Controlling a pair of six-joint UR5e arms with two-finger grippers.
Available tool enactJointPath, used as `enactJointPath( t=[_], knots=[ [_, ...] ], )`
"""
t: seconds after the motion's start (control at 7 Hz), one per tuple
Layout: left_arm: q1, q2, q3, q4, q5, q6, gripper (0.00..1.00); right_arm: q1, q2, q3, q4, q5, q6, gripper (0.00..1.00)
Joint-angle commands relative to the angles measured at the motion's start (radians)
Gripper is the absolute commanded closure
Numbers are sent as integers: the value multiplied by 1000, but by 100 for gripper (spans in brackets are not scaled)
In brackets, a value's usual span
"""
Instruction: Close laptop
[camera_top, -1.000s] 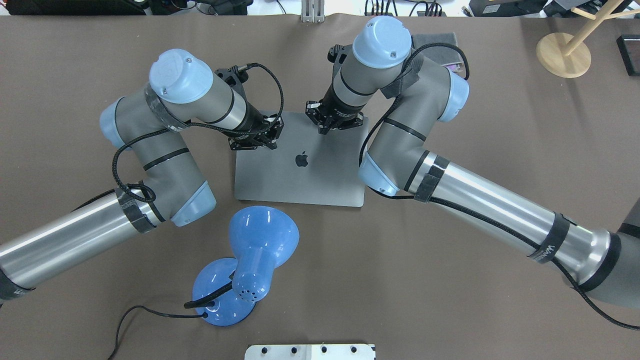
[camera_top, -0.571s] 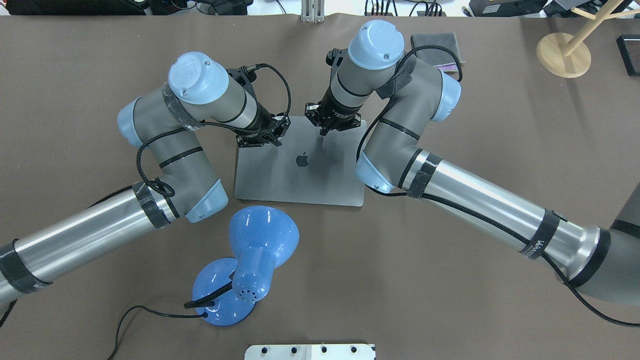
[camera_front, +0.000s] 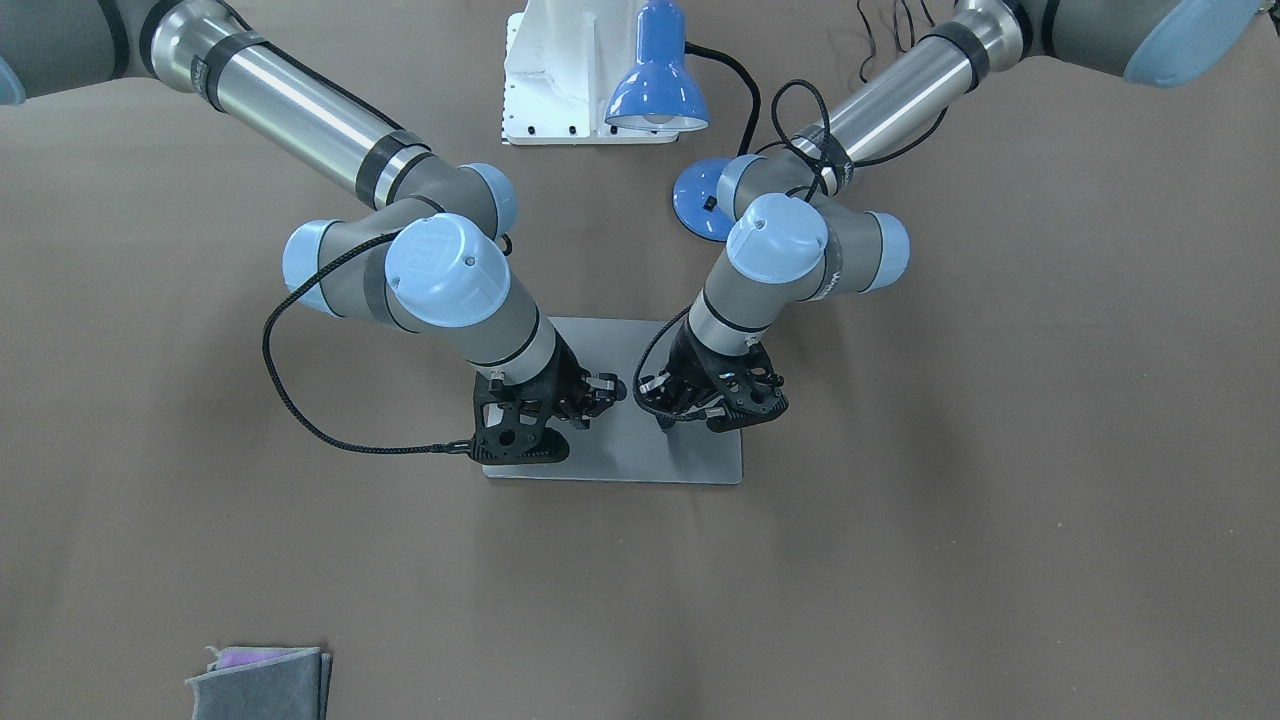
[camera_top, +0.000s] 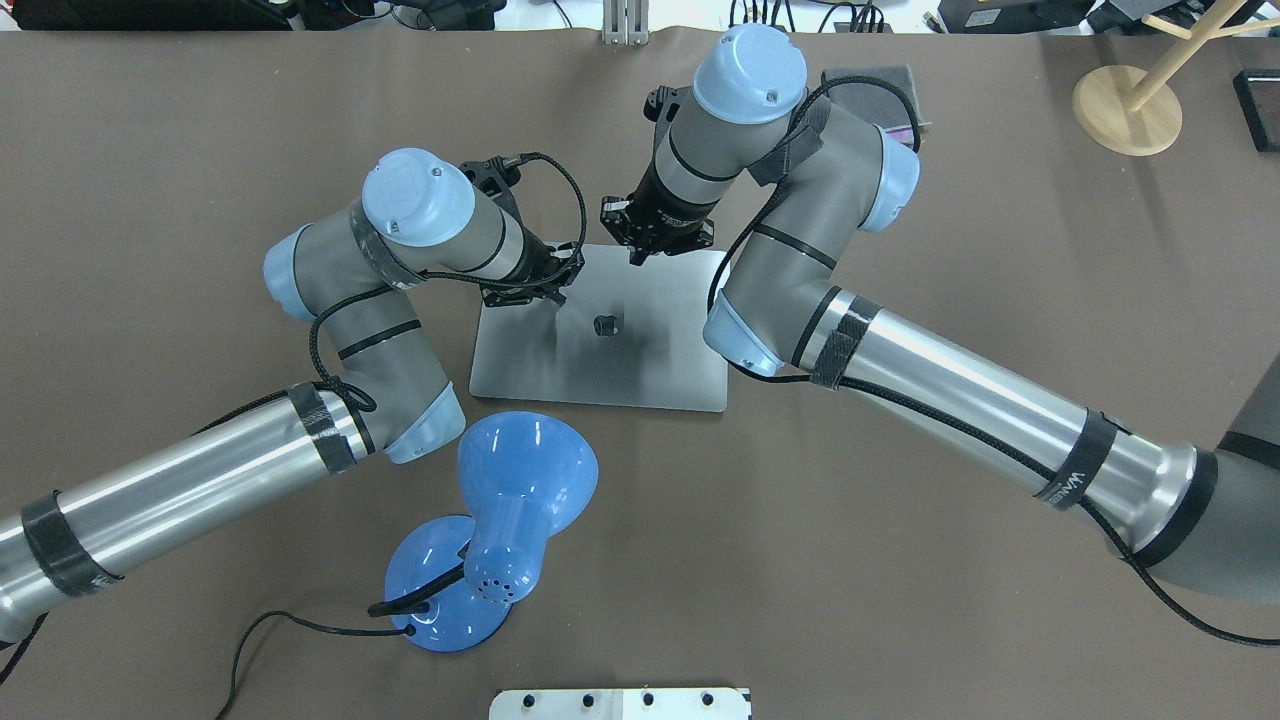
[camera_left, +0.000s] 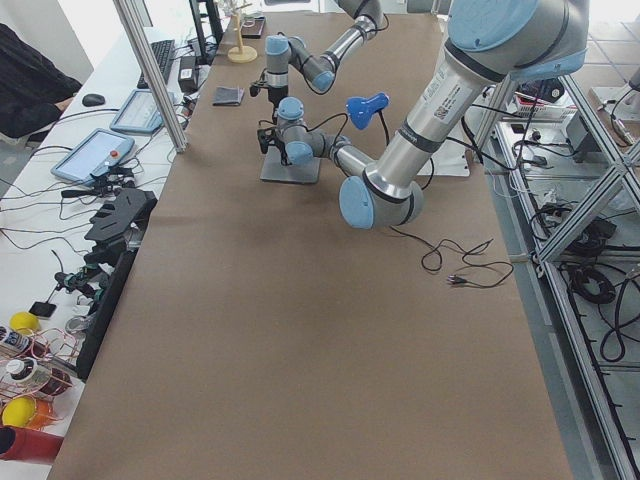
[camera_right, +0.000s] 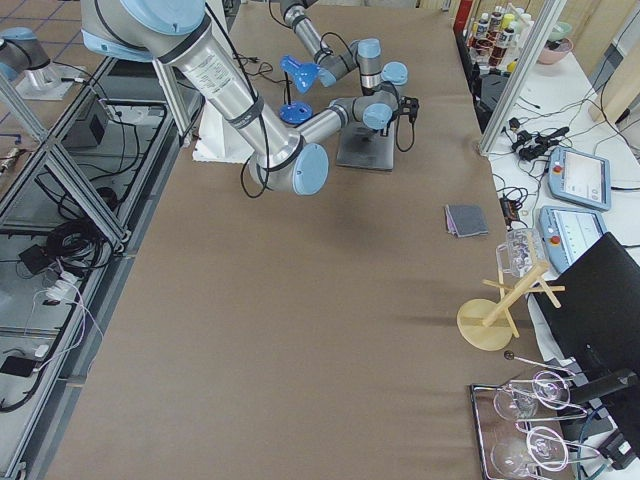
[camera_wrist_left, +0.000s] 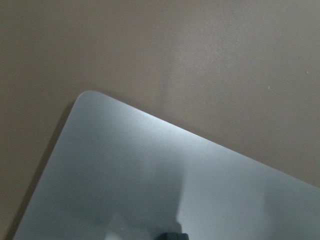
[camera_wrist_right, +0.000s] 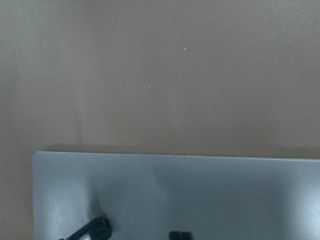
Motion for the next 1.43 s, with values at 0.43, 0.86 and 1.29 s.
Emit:
enactJointPath(
  t=[0.43, 0.86, 1.29],
  knots=[
    [-66, 5, -70, 6, -106, 2, 23, 101, -12, 43, -9, 154, 2, 25],
    [-191, 128, -187, 74, -84, 245, 2, 243, -188, 170, -78, 186, -263, 0],
    [-321, 264, -391, 472, -80, 788, 1, 413, -381, 351, -558, 151, -830, 0]
  ],
)
